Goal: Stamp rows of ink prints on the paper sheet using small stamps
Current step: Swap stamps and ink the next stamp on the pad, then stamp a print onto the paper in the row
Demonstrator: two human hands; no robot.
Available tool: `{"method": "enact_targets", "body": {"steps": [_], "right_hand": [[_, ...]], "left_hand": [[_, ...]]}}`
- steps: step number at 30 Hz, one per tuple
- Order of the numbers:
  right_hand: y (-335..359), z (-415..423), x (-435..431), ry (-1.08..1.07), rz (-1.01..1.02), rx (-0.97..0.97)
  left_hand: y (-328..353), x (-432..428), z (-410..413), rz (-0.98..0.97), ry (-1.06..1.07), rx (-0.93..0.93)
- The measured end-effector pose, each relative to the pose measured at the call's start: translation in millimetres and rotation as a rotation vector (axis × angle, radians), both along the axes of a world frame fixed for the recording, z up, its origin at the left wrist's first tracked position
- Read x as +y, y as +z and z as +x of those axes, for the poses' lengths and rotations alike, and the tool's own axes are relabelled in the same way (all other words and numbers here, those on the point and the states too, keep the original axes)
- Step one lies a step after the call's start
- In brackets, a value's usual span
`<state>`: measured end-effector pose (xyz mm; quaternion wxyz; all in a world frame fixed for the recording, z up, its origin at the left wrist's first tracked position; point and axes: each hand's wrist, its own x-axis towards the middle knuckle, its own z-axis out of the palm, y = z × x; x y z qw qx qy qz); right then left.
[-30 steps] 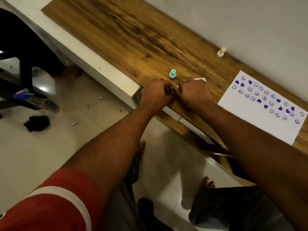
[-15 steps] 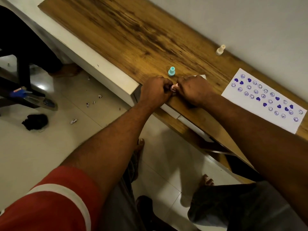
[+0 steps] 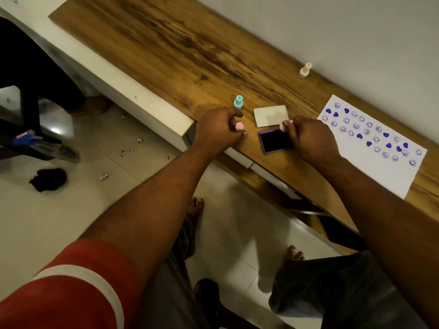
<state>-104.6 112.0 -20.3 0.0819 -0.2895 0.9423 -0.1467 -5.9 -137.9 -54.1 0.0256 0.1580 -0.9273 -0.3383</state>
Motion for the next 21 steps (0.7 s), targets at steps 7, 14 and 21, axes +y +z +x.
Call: {"method": "enact_targets", "body": {"steps": [7, 14, 21], "right_hand": [[-1, -1, 33, -0.041, 0.081, 0.029], [-4, 4, 29, 0.002, 0.098, 0.024], [-17, 8, 24, 0.019, 0.172, 0.019]], "left_hand": [[8, 48, -12, -0.147, -0.255, 0.066], [-3, 75, -23, -0.291, -0.286, 0.029], [-7, 78, -26, -0.284, -0.208, 0.034]]}}
